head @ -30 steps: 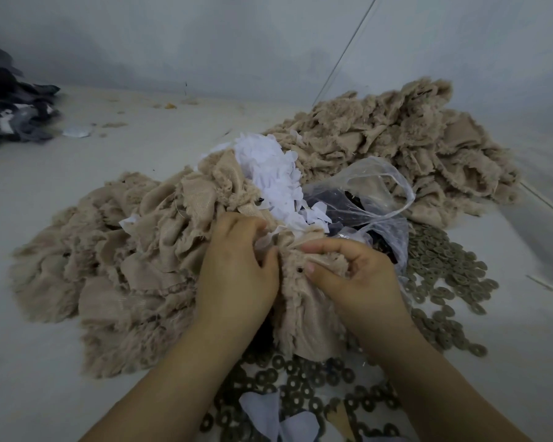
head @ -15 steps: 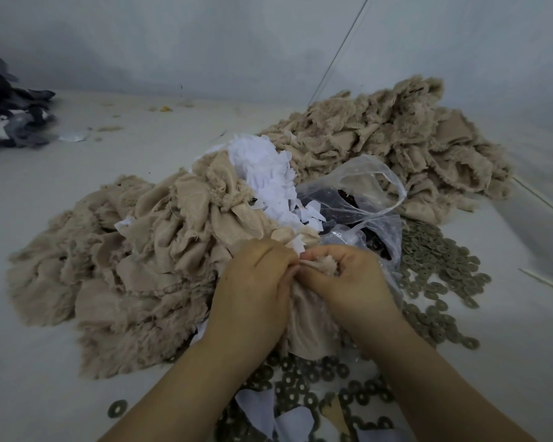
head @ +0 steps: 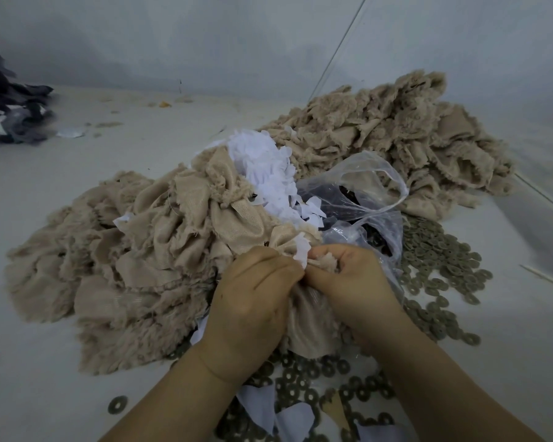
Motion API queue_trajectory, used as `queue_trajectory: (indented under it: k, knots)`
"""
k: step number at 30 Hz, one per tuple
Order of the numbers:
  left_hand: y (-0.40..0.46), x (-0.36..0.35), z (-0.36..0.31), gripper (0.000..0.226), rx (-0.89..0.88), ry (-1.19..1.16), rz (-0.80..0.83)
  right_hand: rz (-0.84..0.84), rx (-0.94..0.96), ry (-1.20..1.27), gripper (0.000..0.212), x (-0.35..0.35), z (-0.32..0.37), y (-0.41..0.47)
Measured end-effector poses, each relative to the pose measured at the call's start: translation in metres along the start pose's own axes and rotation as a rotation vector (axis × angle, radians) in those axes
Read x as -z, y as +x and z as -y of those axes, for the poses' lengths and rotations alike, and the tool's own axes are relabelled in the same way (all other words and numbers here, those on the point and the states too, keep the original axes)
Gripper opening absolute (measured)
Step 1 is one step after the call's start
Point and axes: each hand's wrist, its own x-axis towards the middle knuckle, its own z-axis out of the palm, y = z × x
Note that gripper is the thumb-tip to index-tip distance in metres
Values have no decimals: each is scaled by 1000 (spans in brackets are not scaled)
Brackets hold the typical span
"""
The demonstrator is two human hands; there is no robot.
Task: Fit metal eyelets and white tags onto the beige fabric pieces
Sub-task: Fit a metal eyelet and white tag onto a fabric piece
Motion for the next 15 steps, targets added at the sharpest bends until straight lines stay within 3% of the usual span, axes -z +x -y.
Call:
queue_trajectory:
  k: [3, 10, 15]
  knots:
    - [0, 0, 1, 12, 48, -37, -11, 25, -12, 43, 29, 1, -1, 0]
    - [-7, 1, 6, 14, -12, 6, -15, 41, -78, 101, 5, 2, -1, 0]
    - [-7, 0, 5, 17, 71, -33, -59, 49, -64, 101, 4, 3, 1, 0]
